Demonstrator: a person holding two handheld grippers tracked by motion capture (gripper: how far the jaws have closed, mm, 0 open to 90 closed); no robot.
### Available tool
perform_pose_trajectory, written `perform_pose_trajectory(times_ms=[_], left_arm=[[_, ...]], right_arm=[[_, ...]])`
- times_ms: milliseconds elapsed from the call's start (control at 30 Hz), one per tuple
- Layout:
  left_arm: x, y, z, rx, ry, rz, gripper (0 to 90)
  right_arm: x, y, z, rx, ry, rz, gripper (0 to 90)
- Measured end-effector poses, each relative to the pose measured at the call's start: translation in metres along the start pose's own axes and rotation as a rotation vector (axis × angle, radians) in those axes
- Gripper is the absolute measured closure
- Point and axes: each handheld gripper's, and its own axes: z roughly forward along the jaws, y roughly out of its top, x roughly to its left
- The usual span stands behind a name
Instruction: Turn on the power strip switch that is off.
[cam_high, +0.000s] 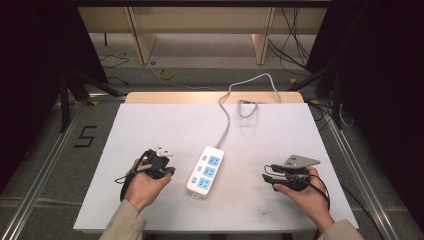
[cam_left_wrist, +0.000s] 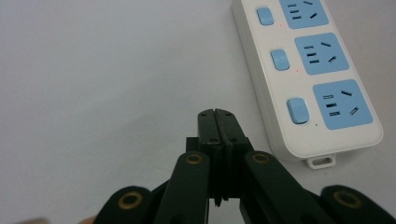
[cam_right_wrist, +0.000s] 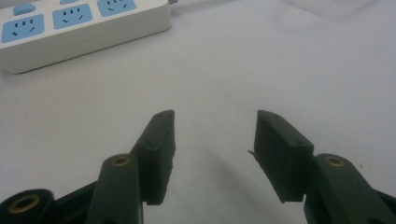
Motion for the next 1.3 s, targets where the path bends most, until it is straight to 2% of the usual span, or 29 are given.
perform_pose_trajectory(times_ms=[733, 867, 1300], left_arm=[[-0.018, 0.012, 0.006, 0.028, -0.034, 0.024, 89.8], [-0.020, 0.015, 0.007, 0.041, -0.038, 0.040, 89.8], [-0.027, 0.023, 0.010, 0.063, -0.051, 0.039, 89.8]], right_arm=[[-0.001, 0.000, -0.001, -0.005, -0.001, 0.008, 45.8], [0.000, 0.000, -0.001, -0.004, -0.002, 0.008, 45.6], [0.000, 0.000, -0.002, -0.010, -0.003, 0.016, 45.1]])
